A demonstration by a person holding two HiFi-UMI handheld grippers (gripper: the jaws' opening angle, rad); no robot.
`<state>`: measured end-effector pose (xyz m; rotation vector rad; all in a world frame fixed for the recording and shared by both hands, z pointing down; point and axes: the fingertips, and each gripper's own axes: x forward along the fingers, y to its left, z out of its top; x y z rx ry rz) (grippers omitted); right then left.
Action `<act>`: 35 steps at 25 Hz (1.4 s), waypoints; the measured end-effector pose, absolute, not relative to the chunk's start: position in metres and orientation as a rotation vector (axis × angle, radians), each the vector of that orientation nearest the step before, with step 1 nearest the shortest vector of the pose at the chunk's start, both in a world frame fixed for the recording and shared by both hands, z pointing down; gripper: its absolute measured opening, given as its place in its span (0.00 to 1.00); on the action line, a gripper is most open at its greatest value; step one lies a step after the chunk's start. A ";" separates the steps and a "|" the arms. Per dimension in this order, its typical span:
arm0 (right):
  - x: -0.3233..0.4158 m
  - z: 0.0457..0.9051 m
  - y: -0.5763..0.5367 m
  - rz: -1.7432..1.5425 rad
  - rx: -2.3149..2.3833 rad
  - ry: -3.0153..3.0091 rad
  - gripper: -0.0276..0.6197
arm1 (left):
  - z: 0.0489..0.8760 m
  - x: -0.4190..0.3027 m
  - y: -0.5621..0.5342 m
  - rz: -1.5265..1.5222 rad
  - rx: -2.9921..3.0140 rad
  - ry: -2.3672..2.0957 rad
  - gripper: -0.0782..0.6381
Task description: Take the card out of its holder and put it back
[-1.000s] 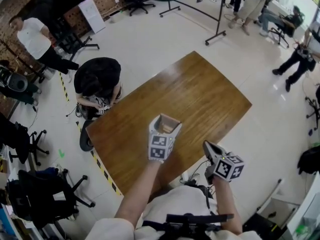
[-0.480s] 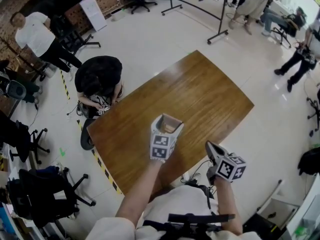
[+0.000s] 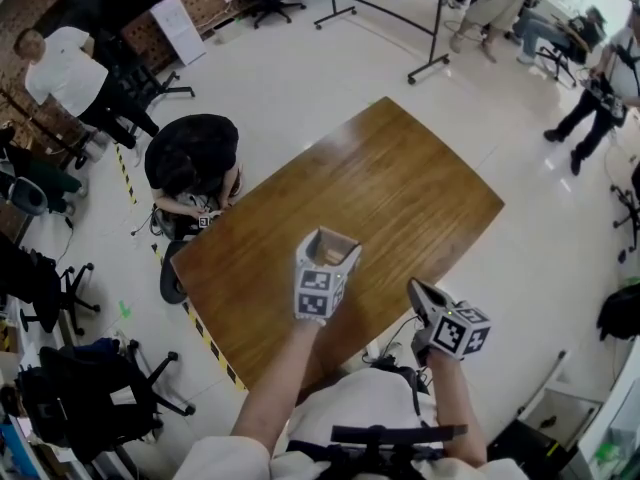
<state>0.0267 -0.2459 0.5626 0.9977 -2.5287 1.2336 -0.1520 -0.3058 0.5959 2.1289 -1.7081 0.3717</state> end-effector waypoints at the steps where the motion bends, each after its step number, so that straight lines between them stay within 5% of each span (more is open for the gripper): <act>1: 0.027 0.563 -0.246 1.236 0.996 -2.530 0.05 | 0.596 -0.151 -0.305 0.371 2.130 -1.705 0.67; 35: 0.040 0.573 -0.250 1.278 1.036 -2.485 0.05 | 0.647 -0.143 -0.305 0.496 2.088 -1.625 0.67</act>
